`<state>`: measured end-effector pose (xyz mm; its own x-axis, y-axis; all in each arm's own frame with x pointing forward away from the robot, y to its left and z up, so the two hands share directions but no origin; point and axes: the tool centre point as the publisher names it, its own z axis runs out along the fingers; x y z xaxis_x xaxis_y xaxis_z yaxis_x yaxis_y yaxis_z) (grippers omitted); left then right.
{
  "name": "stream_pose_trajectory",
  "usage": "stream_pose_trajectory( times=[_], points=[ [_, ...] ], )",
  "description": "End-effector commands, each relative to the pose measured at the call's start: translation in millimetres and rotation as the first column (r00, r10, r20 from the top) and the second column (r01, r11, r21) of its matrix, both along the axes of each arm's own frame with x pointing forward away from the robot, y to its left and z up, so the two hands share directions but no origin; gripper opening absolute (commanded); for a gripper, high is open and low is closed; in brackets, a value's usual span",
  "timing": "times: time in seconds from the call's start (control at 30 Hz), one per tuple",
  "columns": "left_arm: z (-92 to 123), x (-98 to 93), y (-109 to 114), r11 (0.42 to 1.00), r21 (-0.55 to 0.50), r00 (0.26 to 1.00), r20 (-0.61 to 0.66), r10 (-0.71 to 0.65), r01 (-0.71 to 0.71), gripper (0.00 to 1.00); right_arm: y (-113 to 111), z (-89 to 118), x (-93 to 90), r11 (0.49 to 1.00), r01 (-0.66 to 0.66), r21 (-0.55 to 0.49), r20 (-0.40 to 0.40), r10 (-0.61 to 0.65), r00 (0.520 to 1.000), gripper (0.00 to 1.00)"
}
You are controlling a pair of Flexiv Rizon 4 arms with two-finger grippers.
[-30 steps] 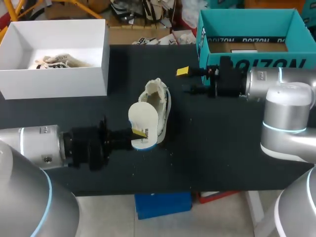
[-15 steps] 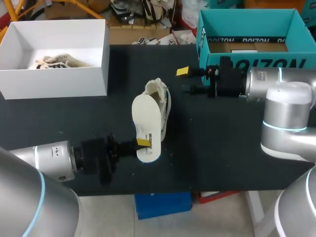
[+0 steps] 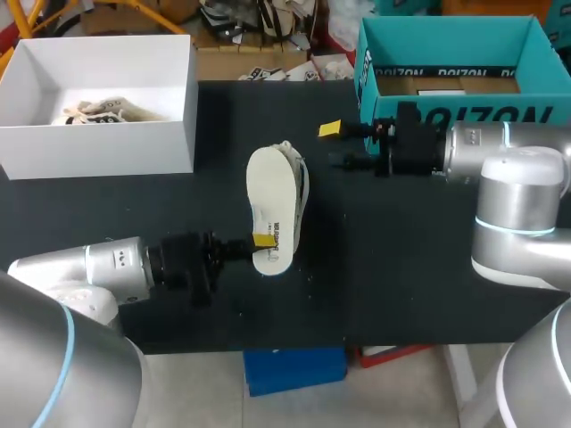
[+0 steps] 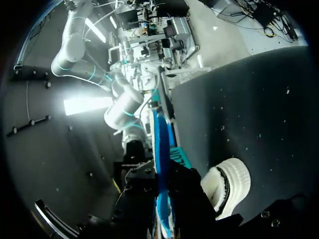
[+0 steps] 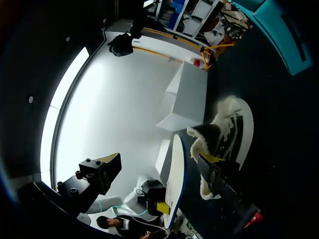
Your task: Take the shoe out of the shoebox, open the shoe tongue, remove and reinsert the insole, then place the shoe into the shoebox
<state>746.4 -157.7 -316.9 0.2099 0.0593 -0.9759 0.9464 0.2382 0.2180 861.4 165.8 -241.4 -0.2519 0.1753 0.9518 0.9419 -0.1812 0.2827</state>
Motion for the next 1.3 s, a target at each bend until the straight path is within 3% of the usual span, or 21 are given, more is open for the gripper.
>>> stream_pose_trajectory(
  times=[0.03, 0.47, 0.87, 1.3],
  points=[
    [-3.5, 24.9, -11.7, 1.0, -0.003, 1.0, 0.011, -0.02, 0.02, 0.0, 1.2, -0.4, -0.4, 1.0, 0.003, -0.001, 0.0, -0.003, 1.0, 1.0],
    [10.3, 50.4, -14.8, 1.0, -0.029, 0.999, 0.032, 0.008, -0.007, 0.0, 1.2, -0.4, -0.4, 1.0, 0.003, -0.001, 0.0, -0.003, 1.0, 1.0],
    [18.0, 50.2, -11.1, 0.999, -0.042, 0.999, 0.037, 0.011, -0.009, 0.0, 1.2, -0.4, -0.4, 1.0, 0.003, -0.001, 0.0, -0.003, 1.0, 1.0],
    [18.0, 50.2, -11.1, 0.999, -0.042, 0.999, 0.037, 0.011, -0.009, 0.0, 30.0, -20.7, 9.1, 0.983, -0.185, -0.018, -0.065, 0.183, 0.981, 1.0]
  ],
)
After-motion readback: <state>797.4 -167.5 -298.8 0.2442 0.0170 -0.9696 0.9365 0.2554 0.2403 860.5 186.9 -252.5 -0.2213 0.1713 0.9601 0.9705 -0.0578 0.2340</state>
